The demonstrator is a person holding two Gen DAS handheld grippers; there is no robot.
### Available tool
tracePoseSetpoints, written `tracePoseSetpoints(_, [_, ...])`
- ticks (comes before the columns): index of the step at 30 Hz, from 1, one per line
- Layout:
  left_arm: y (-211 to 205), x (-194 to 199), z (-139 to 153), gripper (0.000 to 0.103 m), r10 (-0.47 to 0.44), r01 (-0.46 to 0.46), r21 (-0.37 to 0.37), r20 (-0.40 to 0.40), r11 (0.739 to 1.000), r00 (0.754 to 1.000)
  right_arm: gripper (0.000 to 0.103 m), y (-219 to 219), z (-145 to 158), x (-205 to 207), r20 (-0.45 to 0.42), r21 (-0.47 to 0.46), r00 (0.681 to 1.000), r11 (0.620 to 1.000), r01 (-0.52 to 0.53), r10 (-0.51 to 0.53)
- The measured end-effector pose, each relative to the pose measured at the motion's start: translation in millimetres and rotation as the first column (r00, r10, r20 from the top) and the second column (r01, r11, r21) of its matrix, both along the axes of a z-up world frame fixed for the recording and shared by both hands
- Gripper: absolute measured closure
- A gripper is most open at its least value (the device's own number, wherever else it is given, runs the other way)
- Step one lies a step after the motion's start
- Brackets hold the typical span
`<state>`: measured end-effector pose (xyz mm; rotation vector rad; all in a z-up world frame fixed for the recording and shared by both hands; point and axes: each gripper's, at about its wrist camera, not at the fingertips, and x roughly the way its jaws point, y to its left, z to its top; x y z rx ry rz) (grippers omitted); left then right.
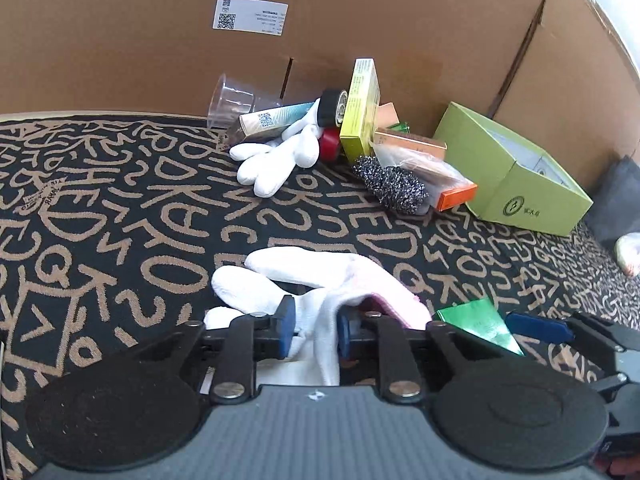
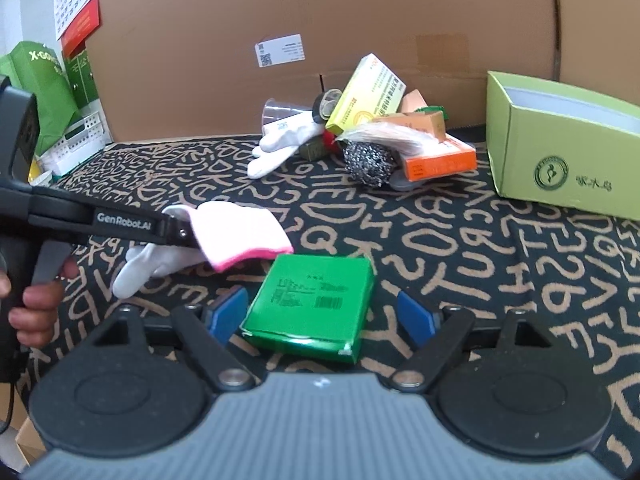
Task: Organize objects
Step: 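Carry the glove and green box into the lime-green box and release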
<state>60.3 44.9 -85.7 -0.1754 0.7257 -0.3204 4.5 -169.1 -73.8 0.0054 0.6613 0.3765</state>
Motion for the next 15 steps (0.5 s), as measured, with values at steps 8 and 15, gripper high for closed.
tracePoseSetpoints(8, [-10,-6,1,0.084,-0.026,0.024,0.073,0.021,0.997,0.999,0.029,14,-10,-3,0.003,-0.035,1.000,0.999,-0.004,0.004])
tracePoseSetpoints(15, [-23,-8,22,0.098,-0.105,0.105,-0.006,-0.007,0.994,0.994,0.038,-19,-4,-13,0.033,-0.015,0.998,0.999,0.044,-0.044])
